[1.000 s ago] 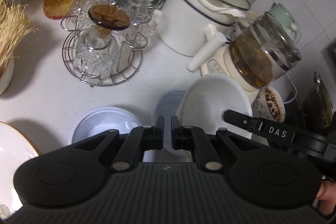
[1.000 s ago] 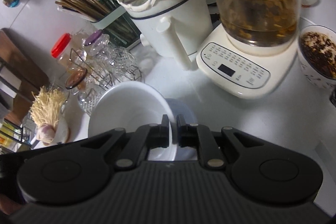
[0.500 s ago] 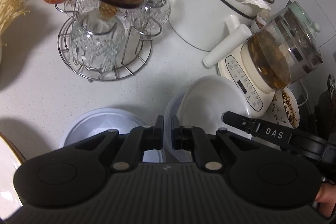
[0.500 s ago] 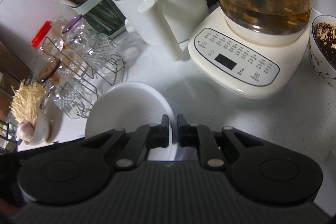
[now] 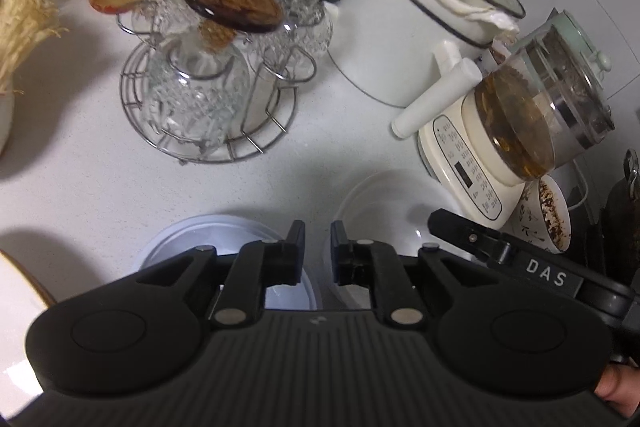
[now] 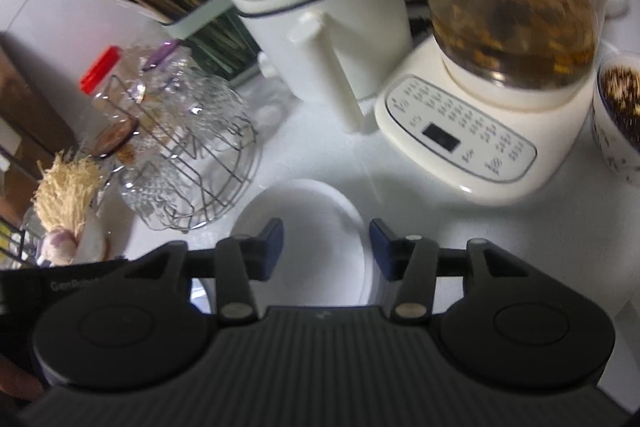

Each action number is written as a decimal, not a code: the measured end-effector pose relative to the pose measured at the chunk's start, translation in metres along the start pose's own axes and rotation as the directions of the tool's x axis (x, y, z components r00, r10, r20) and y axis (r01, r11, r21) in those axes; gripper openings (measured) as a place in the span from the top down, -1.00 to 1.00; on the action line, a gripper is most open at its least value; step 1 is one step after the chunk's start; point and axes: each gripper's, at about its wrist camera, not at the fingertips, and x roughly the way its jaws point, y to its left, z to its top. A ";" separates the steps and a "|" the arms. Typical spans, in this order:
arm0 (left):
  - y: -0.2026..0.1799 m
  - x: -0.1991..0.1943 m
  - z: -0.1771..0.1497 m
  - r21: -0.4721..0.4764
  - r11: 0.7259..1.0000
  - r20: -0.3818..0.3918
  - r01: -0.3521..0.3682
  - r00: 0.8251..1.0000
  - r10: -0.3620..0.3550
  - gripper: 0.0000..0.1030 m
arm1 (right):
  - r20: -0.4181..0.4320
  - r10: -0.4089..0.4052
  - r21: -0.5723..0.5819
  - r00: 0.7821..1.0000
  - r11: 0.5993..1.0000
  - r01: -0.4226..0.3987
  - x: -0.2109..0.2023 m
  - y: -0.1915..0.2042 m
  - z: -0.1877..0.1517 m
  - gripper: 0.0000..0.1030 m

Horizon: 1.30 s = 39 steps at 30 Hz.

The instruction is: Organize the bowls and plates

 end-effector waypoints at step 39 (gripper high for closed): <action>-0.032 -0.185 -0.068 0.203 0.975 0.215 -0.093 0.976 0.048 0.64 | 0.233 0.091 -0.116 0.968 0.991 -0.065 -0.161 0.065 -0.054 0.00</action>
